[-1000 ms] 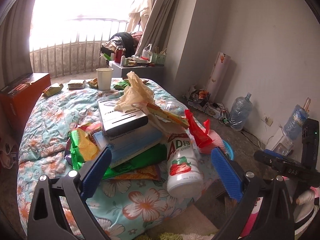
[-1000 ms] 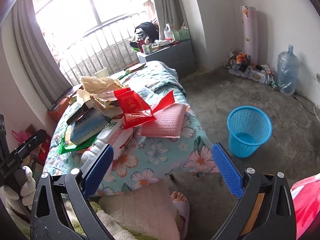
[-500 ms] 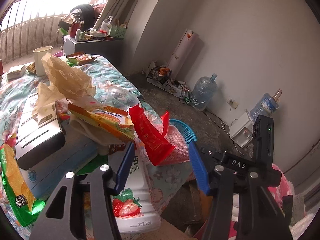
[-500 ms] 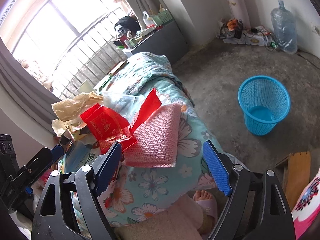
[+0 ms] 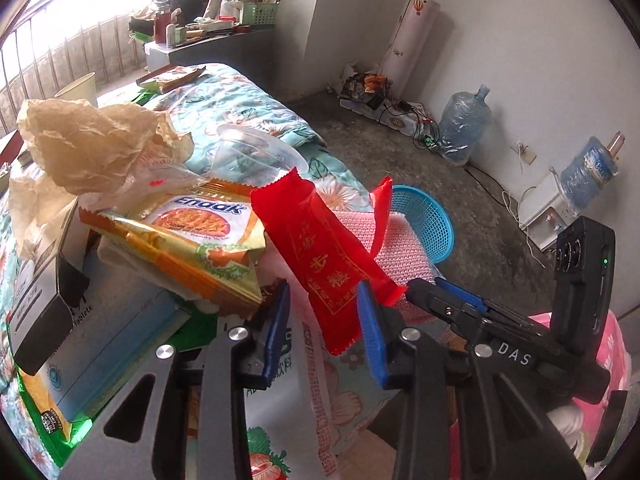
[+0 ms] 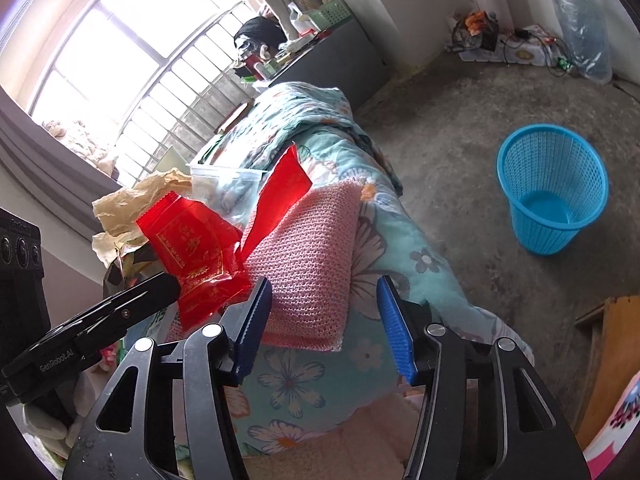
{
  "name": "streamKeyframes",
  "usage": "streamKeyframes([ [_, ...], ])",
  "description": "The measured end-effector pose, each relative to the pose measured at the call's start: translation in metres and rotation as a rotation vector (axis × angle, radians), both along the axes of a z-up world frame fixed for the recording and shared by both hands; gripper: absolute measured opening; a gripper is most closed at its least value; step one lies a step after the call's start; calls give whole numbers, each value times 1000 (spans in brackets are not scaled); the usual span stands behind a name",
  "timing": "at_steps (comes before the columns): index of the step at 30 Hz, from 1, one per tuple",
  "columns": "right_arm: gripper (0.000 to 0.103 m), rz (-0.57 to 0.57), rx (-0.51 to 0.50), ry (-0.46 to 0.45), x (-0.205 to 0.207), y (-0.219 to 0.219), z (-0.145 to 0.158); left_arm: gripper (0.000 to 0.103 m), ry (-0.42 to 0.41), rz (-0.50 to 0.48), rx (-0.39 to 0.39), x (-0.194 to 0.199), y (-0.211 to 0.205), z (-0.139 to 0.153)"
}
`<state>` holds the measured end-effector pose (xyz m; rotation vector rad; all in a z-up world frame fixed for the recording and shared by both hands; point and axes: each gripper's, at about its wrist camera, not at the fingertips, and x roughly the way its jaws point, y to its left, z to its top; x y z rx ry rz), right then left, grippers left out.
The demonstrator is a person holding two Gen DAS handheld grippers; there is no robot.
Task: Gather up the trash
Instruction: 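Reach the left tool to the red packet and close on it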
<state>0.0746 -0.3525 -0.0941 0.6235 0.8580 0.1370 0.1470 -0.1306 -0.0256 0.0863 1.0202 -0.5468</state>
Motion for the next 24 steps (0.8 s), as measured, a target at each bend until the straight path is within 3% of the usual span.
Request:
streamKeyframes([
  [3, 36, 28, 37, -10, 1, 0, -3, 31, -3, 26, 26, 3, -2, -1],
  [5, 36, 37, 53, -15, 1, -1, -5, 28, -12, 36, 41, 5, -5, -1],
  [14, 31, 53, 97, -35, -3, -4, -3, 0, -52, 22, 51, -1, -13, -4],
  [24, 30, 29, 90, -36, -7, -12, 5, 0, -82, -19, -46, -13, -4, 13],
])
